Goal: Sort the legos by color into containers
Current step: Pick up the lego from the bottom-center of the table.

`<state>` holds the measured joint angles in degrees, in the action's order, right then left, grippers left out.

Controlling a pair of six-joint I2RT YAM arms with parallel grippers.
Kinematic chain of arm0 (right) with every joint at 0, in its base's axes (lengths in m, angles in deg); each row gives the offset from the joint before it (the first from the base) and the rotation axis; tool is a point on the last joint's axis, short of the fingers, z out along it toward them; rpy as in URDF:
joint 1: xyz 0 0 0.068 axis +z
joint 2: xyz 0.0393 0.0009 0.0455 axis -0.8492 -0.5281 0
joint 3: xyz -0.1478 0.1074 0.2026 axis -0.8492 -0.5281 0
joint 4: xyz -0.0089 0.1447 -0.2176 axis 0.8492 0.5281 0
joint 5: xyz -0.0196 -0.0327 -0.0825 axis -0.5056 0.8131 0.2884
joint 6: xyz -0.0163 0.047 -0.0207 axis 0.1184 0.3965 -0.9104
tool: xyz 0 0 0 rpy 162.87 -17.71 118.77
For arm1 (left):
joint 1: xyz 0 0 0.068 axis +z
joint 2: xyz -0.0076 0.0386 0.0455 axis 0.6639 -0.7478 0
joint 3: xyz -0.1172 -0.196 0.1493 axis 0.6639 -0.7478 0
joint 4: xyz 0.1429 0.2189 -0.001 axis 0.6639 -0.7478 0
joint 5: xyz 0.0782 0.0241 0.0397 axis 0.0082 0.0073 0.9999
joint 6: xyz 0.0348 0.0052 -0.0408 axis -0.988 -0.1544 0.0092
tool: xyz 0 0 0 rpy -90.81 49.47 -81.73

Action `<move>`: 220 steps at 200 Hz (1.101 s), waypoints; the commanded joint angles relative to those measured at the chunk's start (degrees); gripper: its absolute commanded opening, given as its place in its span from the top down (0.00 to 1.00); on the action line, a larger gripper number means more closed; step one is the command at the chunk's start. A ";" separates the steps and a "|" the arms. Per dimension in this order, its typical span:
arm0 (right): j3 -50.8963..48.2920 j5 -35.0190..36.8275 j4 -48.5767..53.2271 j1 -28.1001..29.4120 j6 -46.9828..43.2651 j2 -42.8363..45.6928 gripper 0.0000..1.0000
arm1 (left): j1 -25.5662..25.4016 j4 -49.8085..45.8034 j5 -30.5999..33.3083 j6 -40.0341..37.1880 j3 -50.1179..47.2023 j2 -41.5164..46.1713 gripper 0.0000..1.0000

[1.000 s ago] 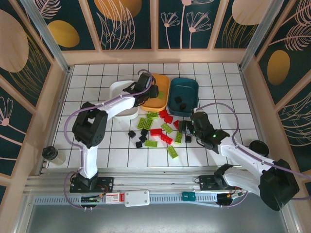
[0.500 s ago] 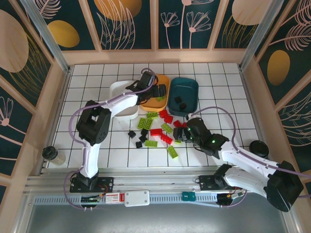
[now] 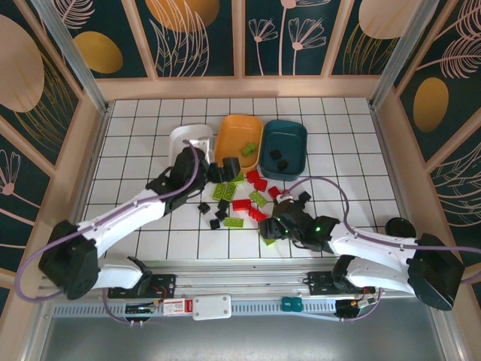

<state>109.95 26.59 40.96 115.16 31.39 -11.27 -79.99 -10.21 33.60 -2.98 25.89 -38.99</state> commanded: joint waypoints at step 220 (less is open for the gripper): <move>14.95 8.33 4.96 10.94 -6.34 -16.73 0.78 | -0.18 -9.24 11.76 4.07 -14.86 20.80 0.01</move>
<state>121.41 33.67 47.36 126.74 28.70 -31.85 -80.03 -17.27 43.04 0.65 11.73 -20.02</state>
